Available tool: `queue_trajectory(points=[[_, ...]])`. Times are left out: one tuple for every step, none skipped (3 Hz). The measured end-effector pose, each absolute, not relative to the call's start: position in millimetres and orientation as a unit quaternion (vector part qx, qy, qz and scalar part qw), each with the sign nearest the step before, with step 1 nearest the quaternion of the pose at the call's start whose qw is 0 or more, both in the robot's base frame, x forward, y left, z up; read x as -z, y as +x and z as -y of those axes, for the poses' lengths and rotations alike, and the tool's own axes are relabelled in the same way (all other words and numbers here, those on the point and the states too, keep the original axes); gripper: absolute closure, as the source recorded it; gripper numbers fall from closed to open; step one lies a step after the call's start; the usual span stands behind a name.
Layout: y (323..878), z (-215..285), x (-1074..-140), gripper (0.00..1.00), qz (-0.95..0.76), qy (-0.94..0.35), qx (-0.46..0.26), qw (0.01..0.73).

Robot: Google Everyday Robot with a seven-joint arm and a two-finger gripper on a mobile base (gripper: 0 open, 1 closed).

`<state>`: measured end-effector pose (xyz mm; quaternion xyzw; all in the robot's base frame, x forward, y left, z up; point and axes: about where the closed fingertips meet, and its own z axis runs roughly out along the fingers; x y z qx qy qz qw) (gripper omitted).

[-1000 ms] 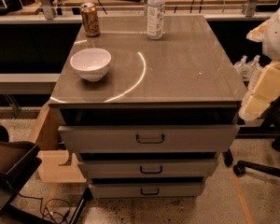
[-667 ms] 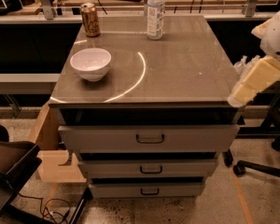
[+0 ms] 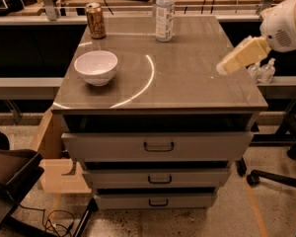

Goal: Pick blue plastic bottle

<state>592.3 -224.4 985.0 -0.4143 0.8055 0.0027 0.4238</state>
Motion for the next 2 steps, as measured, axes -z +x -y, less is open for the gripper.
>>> queue_trajectory(points=[[632,207,-983,0.00,-0.779,-0.373,-0.048,0.501],[674,184,-1006,0.00,-0.729,-0.325,-0.081,0.598]])
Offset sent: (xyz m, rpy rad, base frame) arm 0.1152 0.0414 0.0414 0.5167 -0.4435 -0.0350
